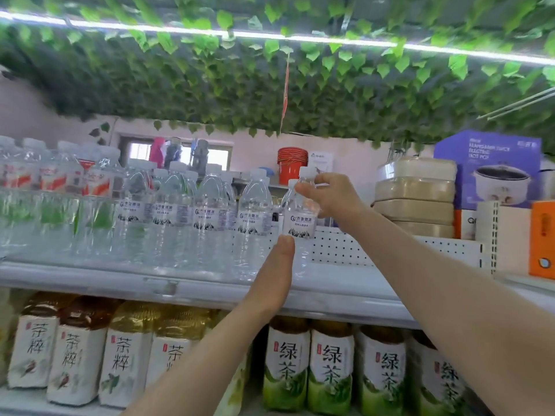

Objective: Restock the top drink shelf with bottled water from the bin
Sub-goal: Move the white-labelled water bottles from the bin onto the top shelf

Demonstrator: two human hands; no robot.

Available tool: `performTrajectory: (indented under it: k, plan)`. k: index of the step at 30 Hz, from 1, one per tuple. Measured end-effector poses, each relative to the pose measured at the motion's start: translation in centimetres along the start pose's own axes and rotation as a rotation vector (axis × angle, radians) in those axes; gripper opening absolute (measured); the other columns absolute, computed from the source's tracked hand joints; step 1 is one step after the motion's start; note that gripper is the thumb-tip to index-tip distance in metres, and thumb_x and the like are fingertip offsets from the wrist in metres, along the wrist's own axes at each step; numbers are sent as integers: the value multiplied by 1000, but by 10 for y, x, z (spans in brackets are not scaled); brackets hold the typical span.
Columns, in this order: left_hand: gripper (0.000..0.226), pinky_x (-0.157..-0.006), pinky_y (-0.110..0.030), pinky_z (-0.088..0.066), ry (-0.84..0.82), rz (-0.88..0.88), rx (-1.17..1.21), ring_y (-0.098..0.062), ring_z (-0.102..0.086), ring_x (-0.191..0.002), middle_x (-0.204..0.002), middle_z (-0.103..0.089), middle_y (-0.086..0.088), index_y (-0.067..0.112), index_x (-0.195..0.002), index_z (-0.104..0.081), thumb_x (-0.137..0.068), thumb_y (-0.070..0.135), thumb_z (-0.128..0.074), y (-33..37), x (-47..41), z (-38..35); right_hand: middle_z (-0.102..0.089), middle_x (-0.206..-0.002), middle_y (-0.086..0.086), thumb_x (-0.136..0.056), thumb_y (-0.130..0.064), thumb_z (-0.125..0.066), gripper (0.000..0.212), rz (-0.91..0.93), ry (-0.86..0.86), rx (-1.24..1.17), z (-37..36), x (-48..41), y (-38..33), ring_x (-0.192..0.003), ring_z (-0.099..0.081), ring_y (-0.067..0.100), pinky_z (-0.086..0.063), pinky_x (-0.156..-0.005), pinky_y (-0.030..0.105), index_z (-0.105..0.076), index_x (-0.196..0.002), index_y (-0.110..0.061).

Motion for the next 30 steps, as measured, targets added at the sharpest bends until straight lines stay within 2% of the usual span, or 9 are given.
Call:
performTrajectory:
  k: [2,7,11,14,18,24,27,28,30]
  plan:
    - [72,-106,-23,-9,30,5,-25,-2,-16,-146,-162,-17,16,36,-157,-16,-95,73,-13,-2,-3,-1,-70,-111,9,-85,-35,-82,38,-35,-4,-11,0,-2,8,-102,-69,29,-61,-86,54,-69,-110,-11]
    - [84,-124,-35,-5,76,7,-59,-4,-9,-150,-165,-10,16,34,-159,-12,-87,77,-14,-3,-1,-7,-73,-106,11,-82,-40,-84,36,-47,-6,1,-1,-9,18,-97,-72,29,-62,-84,53,-73,-101,-11]
    - [94,-125,-42,-6,104,3,-99,-5,-6,-151,-165,-7,16,33,-159,-8,-78,82,-11,-2,0,-8,-72,-105,13,-80,-47,-83,35,-63,-24,55,-6,-15,20,-96,-72,29,-63,-81,50,-72,-92,-16]
    - [94,-125,-42,-6,116,-9,-102,-4,-5,-151,-165,-6,15,32,-159,-8,-79,82,-11,-1,1,-8,-70,-99,6,-79,-55,-81,35,-55,-29,134,-12,-17,18,-93,-72,27,-65,-75,44,-68,-84,-23]
    - [88,-126,-40,-4,103,-15,-131,-3,-2,-151,-165,-2,17,34,-159,-5,-83,79,-10,-3,4,-9,-73,-101,10,-80,-62,-77,52,-81,-17,202,-15,-17,16,-90,-72,29,-62,-82,50,-72,-99,-14]
    - [79,-125,-38,-4,82,-19,-139,-4,-4,-151,-165,-5,16,33,-159,-9,-92,73,-12,-3,9,-4,-71,-106,7,-86,-64,-68,44,-96,-12,244,-19,-7,12,-92,-70,27,-61,-84,47,-69,-103,-22]
    - [77,-125,-35,-5,65,-21,-145,-4,-7,-151,-165,-9,15,32,-159,-12,-93,72,-13,0,17,0,-69,-113,8,-89,-61,-66,52,-137,10,221,-16,1,13,-96,-68,27,-59,-88,47,-69,-119,-18]
    - [76,-125,-35,-6,63,-21,-141,-4,-8,-151,-165,-10,14,31,-159,-14,-94,72,-14,1,20,2,-68,-115,8,-91,-59,-66,50,-142,21,218,-16,4,11,-100,-66,27,-57,-92,48,-69,-120,-18]
    - [74,-124,-33,-7,72,-14,-136,-5,-11,-150,-165,-12,13,31,-158,-16,-95,71,-15,3,27,10,-67,-114,7,-94,-54,-66,37,-157,24,215,-16,9,10,-103,-64,26,-55,-98,50,-70,-107,-20]
Point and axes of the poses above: each hand's wrist, its own x-axis away from the middle knuckle, its own z-axis out of the back of the hand, y = z × x, the point moved 8 cm from there along -x, towards the middle knuckle
